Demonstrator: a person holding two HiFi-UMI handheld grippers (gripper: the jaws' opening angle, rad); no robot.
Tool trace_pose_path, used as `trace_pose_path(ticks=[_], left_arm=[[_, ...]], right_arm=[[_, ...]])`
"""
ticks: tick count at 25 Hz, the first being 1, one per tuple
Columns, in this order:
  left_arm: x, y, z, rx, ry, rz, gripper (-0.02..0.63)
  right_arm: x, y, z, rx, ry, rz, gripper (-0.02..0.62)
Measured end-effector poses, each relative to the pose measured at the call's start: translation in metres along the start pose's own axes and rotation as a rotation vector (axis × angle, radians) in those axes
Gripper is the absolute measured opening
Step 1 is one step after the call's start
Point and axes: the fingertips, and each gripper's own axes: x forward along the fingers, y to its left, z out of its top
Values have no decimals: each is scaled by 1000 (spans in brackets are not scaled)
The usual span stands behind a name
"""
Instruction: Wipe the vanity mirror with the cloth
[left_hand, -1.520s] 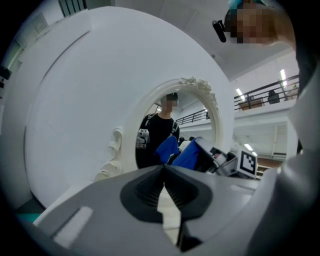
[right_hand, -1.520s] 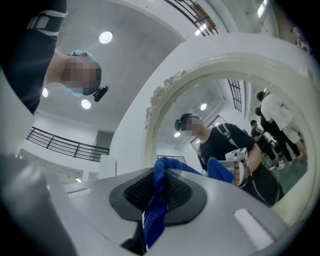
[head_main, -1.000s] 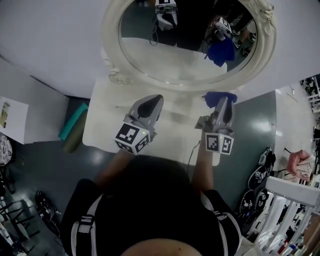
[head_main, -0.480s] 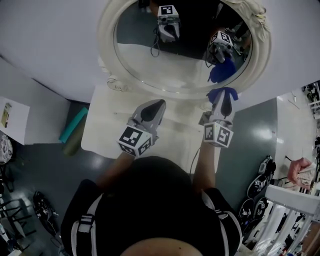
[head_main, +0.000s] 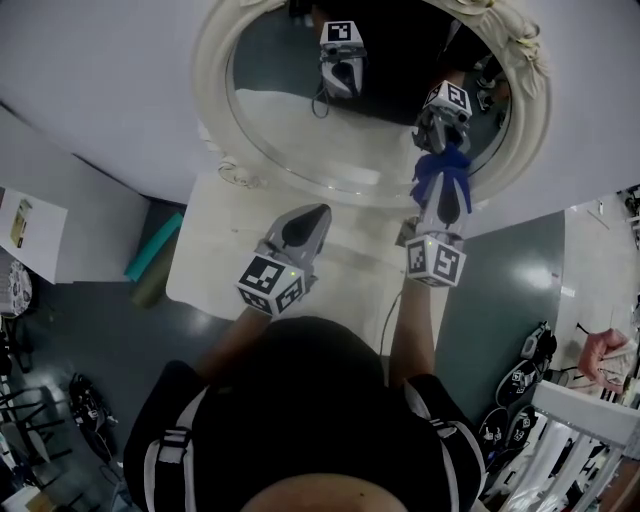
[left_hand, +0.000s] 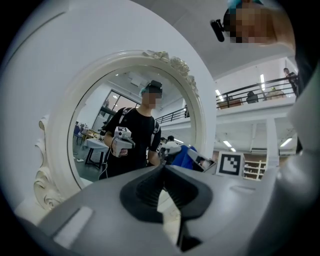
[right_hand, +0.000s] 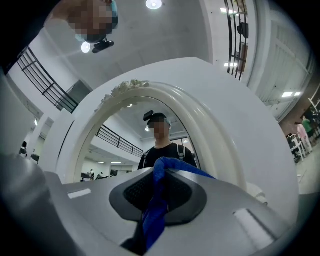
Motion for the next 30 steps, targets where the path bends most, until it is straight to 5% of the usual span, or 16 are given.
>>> trace_pose_path(ticks=[21,30], left_arm=[[9,-20,24,78,-37,128,6],[-8,-1,37,60,-65,87,6]], right_arm=[[8,3,1,99,16,100,37],[6,4,1,54,8,68,37]])
